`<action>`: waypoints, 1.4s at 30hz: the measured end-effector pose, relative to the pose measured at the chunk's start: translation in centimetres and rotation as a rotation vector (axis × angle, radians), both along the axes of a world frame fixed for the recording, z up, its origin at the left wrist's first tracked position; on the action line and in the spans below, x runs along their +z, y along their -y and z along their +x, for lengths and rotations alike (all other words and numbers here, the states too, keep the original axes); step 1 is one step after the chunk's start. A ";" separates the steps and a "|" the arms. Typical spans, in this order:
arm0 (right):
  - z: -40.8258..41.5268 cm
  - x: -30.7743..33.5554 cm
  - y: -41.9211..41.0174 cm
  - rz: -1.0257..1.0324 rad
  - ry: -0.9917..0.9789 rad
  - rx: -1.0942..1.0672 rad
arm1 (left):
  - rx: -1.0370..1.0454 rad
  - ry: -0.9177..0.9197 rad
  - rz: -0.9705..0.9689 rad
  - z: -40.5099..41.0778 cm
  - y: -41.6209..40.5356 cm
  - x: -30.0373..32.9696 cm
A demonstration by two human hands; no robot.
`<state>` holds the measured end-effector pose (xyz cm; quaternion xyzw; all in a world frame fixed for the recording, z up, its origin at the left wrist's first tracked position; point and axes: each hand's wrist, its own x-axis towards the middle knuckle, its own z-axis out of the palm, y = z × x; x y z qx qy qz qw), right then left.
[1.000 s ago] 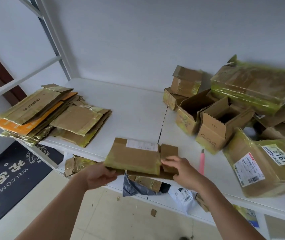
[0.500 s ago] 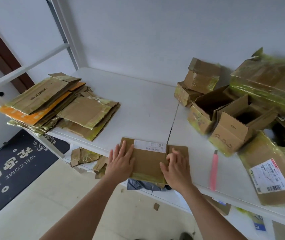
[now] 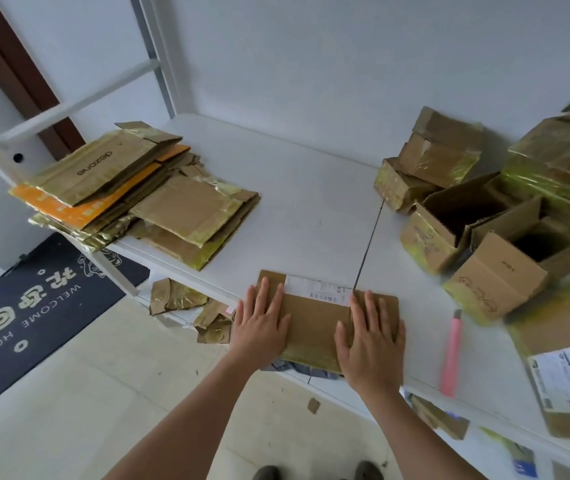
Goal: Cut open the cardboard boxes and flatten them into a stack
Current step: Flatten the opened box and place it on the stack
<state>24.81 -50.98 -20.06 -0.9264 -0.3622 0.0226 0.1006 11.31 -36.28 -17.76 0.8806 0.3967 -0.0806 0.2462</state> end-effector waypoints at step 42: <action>-10.8 11.0 -49.3 0.299 -0.605 0.236 | 1.039 0.725 -0.091 -14.2 -35.6 9.1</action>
